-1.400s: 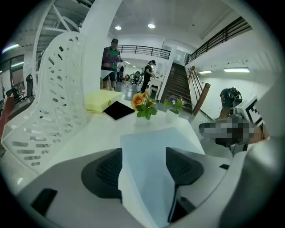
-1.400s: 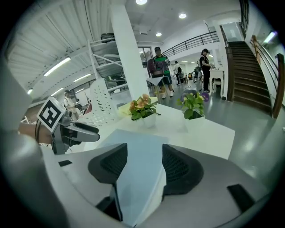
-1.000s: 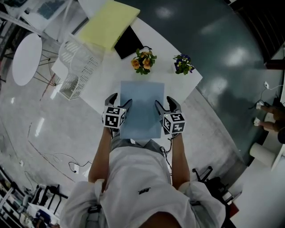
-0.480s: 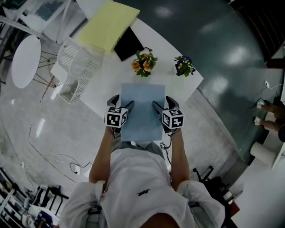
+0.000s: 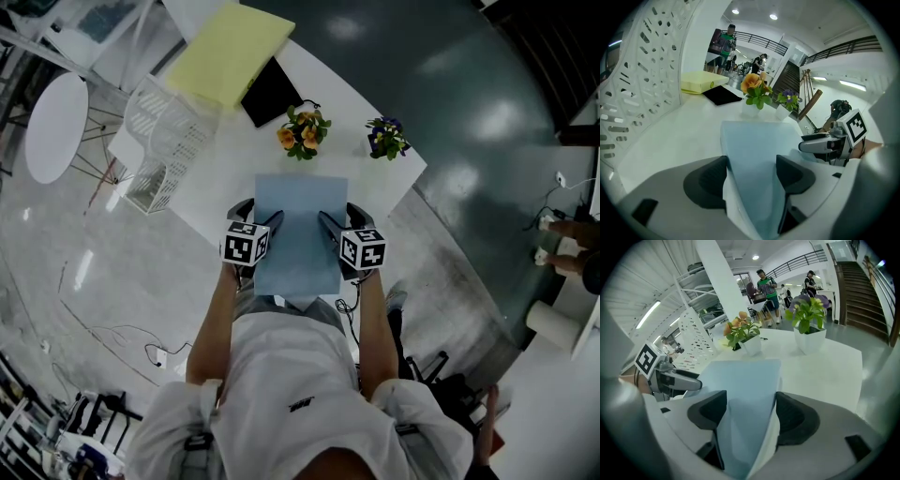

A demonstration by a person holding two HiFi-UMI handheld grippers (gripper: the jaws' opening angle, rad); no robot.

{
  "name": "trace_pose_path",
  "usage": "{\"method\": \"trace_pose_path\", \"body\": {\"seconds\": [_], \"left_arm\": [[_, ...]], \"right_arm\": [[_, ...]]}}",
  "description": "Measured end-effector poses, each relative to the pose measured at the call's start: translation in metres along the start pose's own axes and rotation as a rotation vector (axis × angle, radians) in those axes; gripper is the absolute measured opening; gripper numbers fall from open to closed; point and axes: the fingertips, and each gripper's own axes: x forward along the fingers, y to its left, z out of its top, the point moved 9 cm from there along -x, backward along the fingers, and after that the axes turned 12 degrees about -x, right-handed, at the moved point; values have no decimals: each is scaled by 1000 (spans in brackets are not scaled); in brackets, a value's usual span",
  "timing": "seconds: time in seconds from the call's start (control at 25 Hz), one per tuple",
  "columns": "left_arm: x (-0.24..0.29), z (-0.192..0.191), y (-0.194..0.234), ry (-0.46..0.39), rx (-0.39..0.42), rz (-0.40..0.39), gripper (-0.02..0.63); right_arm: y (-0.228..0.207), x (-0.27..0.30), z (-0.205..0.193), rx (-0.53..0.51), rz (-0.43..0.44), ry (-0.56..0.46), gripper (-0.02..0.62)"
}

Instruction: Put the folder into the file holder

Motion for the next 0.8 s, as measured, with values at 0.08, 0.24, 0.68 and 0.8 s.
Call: {"method": "trace_pose_path", "body": {"seconds": [0.08, 0.24, 0.68, 0.8], "left_arm": [[-6, 1, -2, -9, 4, -3, 344], [-22, 6, -7, -44, 12, -11, 344], [-73, 33, -24, -164, 86, -27, 344], [-87, 40, -28, -197, 107, -32, 344]], "right_arm": [[3, -6, 3, -6, -4, -15, 328], [11, -20, 14, -27, -12, -52, 328], [34, -59, 50, -75, -29, -178, 328], [39, -70, 62, -90, -37, -213, 328]]}}
